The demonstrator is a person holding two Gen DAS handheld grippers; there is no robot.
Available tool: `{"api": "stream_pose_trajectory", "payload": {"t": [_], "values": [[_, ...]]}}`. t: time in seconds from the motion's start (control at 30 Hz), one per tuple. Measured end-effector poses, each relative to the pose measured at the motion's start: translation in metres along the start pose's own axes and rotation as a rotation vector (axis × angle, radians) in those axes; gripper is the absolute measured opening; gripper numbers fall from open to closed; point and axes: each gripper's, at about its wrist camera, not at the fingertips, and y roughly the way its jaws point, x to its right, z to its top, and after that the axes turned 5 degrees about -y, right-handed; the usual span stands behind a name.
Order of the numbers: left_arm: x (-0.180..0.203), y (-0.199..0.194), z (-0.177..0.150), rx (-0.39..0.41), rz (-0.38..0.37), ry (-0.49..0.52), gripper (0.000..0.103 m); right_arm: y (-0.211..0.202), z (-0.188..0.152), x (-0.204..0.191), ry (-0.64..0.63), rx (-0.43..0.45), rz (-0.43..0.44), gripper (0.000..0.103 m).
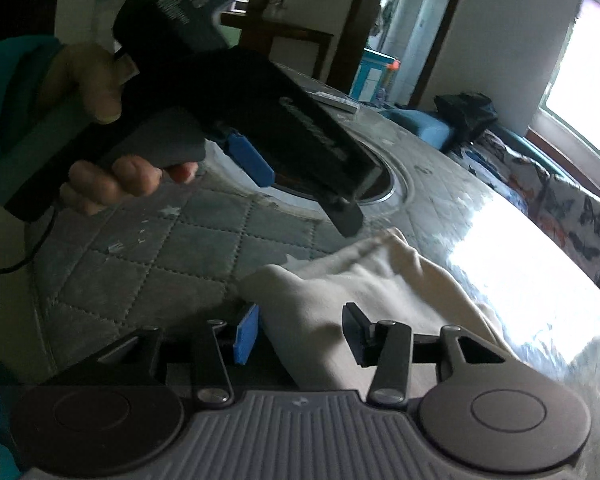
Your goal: Fold clothes
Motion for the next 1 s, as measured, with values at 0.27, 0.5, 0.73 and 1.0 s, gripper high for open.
{"api": "stream_pose_trajectory", "payload": {"t": [0.27,0.5,0.73,1.0], "values": [[0.002,0.006,-0.003,-0.06,-0.064,-0.096,0.103,0.012,0.005,-0.015,-0.088,-0.018,-0.033,0.038],[-0.002,0.012,-0.002,-0.093,-0.104,-0.211,0.103,0.004,0.006,0.008,0.077,0.026,0.003,0.013],[-0.001,0.018,0.0,-0.141,-0.175,-0.343,0.103,-0.018,-0.001,0.043,0.284,0.096,0.063,0.011],[0.01,0.033,-0.002,-0.195,-0.251,-0.449,0.092,-0.038,-0.016,0.067,0.359,0.155,0.089,0.01]]}}
